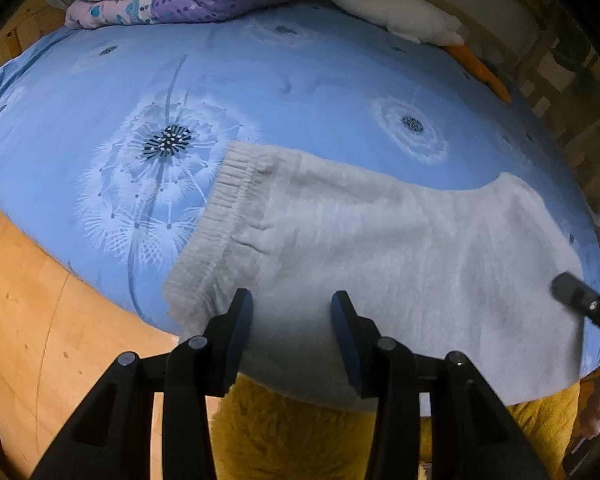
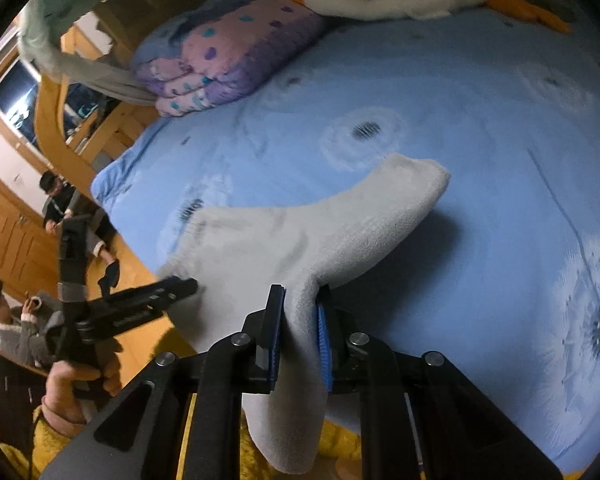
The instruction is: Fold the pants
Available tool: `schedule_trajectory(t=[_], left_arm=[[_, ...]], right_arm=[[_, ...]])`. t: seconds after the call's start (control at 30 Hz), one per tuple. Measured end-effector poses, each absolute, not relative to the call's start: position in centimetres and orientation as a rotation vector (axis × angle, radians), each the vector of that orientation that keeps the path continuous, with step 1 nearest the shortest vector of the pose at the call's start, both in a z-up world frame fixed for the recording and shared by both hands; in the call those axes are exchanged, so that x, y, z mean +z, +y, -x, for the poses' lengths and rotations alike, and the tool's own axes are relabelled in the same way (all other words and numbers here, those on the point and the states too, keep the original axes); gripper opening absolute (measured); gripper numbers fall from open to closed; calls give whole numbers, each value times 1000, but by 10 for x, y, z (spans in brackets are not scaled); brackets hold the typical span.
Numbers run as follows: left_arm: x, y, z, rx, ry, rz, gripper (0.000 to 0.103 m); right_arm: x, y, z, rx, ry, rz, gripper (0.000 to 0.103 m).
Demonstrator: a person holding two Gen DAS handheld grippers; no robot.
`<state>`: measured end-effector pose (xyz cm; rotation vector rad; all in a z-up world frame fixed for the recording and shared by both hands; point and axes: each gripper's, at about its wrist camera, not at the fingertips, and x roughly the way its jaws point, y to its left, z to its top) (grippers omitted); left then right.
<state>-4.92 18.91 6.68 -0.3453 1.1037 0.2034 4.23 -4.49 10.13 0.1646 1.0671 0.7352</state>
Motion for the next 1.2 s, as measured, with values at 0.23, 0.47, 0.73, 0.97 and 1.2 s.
schedule_trajectory(t=[0.23,0.47,0.73,0.97,1.2], left_arm=[[73,201,54,222,1091,358,43],[80,212,59,222,1071,392,43],[95,224,71,249,1023,417,43],[100,253,87,325,987,455,43],[86,279,100,376,1004,484,43]], right_arm=[[133,-19,-43,806,1003,-116,14],[156,18,-46,897,972,-82,12],[162,71,-46,989,984,-52,11],[150,119,-48,1041,1037,-63,11],[125,173,-48,1049,1084,-14,10]])
